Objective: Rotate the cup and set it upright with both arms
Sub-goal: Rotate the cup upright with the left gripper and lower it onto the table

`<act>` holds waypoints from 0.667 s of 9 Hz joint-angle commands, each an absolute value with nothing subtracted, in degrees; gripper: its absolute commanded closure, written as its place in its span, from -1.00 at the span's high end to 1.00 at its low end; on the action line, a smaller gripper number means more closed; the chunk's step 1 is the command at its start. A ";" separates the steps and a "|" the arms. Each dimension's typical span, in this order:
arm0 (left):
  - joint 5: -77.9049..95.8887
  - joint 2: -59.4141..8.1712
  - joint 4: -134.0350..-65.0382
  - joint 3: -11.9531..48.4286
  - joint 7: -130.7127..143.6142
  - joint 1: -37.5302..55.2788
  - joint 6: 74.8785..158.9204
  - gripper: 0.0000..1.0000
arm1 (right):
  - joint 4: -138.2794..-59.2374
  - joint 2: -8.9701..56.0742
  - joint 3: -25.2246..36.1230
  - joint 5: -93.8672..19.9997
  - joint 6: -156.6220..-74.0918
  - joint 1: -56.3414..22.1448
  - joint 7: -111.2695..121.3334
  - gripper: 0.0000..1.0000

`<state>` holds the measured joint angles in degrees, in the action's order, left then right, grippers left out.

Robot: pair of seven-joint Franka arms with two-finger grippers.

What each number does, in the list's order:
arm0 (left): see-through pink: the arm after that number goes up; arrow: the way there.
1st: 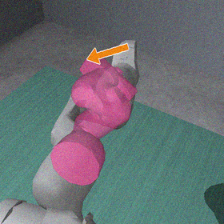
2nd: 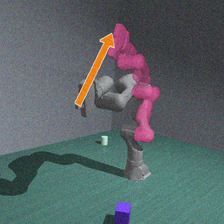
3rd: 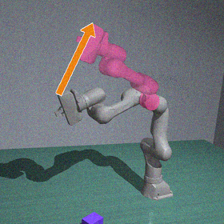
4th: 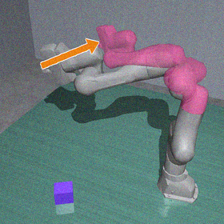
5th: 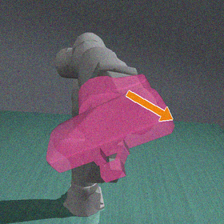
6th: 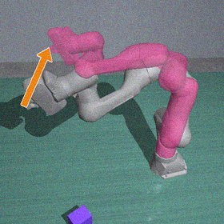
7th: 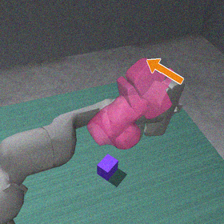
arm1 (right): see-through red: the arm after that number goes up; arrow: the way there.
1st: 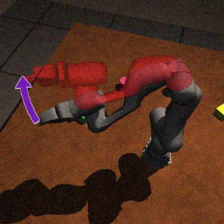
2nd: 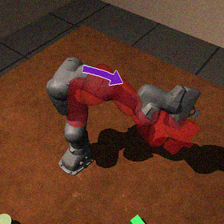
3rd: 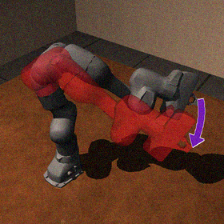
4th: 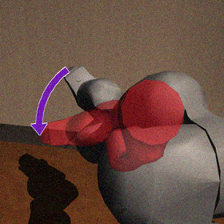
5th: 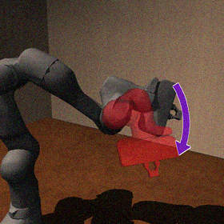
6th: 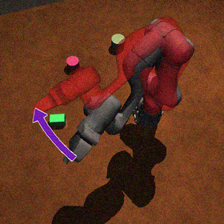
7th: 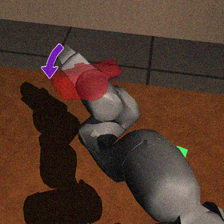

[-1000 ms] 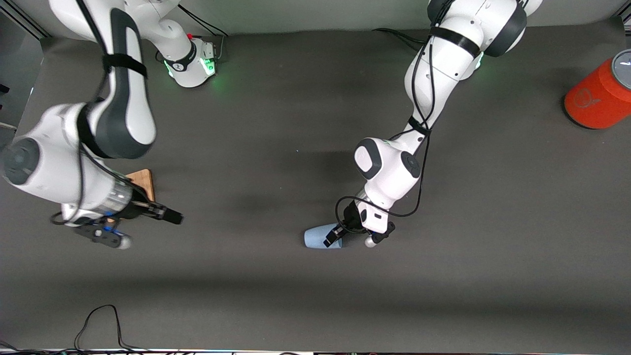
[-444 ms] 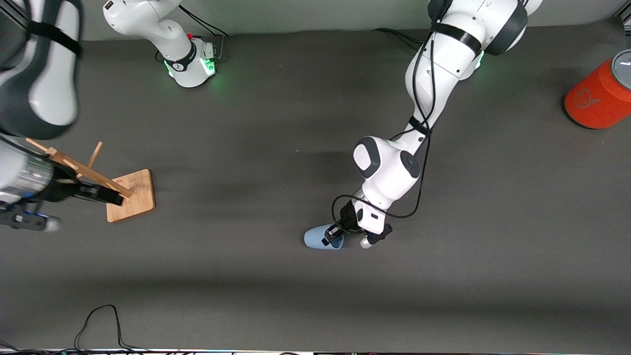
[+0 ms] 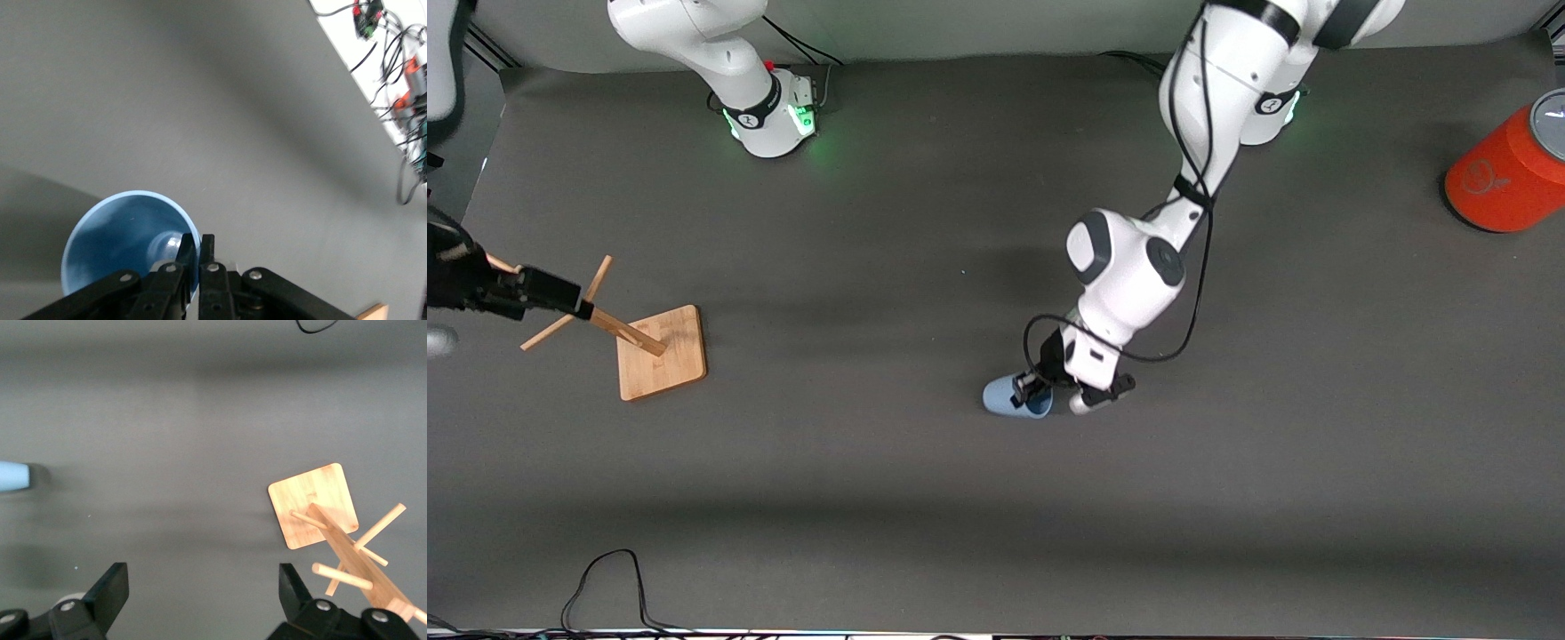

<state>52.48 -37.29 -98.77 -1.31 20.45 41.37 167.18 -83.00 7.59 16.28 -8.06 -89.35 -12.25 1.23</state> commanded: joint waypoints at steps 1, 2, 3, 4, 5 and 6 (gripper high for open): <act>52.38 -31.39 -107.56 -16.45 22.93 56.18 166.99 -1.00 | -86.21 4.75 2.70 -6.50 -89.47 -0.23 0.79 1.00; 52.47 -31.20 -108.19 -22.18 24.68 61.73 166.38 -1.00 | -87.09 4.31 -1.28 -6.42 -89.56 3.30 0.79 1.00; 52.47 -31.20 -108.02 -25.28 26.18 63.79 165.33 -1.00 | -89.01 3.87 -2.10 -6.42 -90.60 3.60 0.79 1.00; 52.47 -30.42 -107.67 -25.57 26.54 63.81 165.32 -1.00 | -93.47 2.91 -2.81 -5.98 -94.79 3.08 0.79 1.00; 52.47 -29.63 -107.32 -26.01 26.54 63.55 165.41 -1.00 | -99.78 0.20 -2.90 -5.11 -100.05 2.90 0.62 1.00; 52.47 -28.66 -106.88 -26.80 26.54 63.20 165.32 -1.00 | -100.80 -0.52 -2.81 -5.01 -100.89 0.90 -4.17 1.00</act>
